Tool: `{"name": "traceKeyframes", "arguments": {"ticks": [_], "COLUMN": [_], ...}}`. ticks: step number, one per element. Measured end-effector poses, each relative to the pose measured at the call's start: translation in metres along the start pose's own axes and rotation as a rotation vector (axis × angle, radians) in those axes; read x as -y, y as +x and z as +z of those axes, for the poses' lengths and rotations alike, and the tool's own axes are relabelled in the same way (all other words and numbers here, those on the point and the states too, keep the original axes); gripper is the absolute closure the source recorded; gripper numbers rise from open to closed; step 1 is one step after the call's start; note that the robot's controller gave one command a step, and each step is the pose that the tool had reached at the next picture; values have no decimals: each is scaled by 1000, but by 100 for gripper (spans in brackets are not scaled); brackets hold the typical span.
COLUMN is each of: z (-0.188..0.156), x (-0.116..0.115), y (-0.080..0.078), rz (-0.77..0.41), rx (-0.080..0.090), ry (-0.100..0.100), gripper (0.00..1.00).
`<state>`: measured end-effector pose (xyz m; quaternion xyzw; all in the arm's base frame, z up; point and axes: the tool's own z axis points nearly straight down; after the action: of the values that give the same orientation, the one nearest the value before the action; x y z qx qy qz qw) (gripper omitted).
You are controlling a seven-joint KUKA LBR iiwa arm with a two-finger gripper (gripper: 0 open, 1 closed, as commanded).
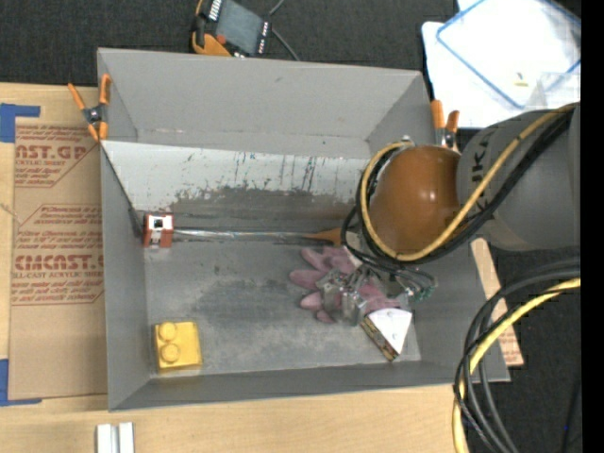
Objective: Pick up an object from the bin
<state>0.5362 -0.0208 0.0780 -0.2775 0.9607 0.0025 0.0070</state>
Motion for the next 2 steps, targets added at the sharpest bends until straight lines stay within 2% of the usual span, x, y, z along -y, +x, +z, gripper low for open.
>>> {"name": "traceKeyframes", "arguments": {"ticks": [2], "z": [0], "x": [0], "y": [0], "rz": [0], "rx": [0], "ry": [0], "gripper": [100]}}
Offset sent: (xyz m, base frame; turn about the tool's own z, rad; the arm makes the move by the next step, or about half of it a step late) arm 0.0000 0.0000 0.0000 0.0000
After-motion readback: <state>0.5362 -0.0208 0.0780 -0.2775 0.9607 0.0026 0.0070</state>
